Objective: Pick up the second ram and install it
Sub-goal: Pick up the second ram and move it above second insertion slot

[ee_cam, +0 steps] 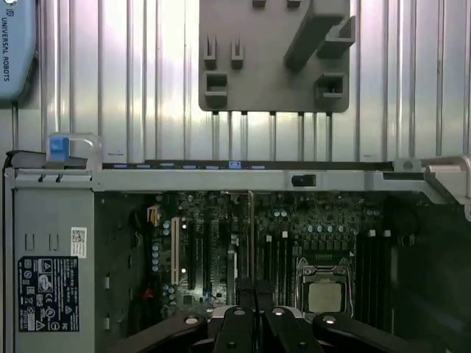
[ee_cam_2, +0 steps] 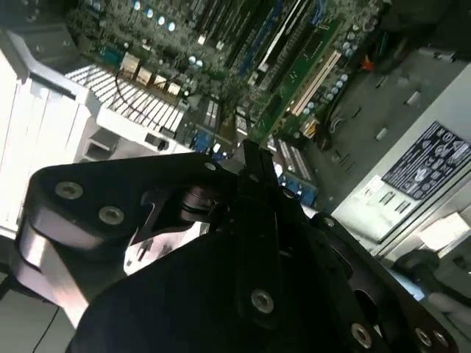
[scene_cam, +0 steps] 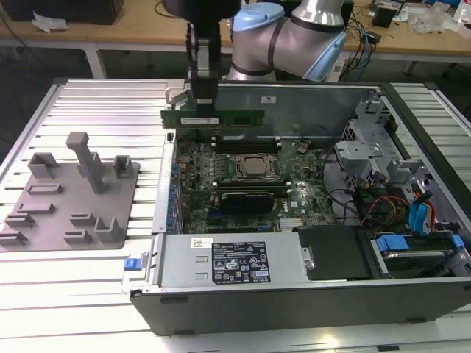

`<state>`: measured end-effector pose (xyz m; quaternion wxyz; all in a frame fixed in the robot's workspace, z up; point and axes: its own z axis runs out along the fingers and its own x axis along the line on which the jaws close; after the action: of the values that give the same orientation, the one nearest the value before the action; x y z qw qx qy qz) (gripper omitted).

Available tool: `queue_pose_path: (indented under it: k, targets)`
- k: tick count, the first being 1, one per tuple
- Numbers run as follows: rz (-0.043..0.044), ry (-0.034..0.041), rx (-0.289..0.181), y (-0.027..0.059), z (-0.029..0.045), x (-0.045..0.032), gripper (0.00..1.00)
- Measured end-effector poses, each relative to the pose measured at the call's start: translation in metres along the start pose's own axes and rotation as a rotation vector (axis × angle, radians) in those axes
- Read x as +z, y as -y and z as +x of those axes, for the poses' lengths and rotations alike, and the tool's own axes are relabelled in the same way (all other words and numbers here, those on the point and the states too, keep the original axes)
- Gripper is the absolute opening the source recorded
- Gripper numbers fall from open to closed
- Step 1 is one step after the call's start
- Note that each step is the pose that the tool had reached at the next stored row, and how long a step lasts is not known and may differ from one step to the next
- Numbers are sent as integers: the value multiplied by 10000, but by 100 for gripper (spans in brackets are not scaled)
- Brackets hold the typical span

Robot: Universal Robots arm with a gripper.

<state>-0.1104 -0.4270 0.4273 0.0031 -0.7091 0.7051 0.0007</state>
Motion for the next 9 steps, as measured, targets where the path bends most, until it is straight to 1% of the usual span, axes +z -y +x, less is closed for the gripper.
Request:
queue_pose_path:
  k: [2, 3, 4, 5, 7, 9]
  targets:
    - [-1, -2, -2, 228, -18, 41, 9]
    - [-1, 0, -1, 290, -30, 63, 9]
    - [0, 1, 0, 339, -39, 81, 9]
    - [-1, -1, -2, 371, -48, 93, 9]
    - [0, 0, -1, 437, -109, 138, 9]
    - [0, 0, 1, 480, -174, 184, 9]
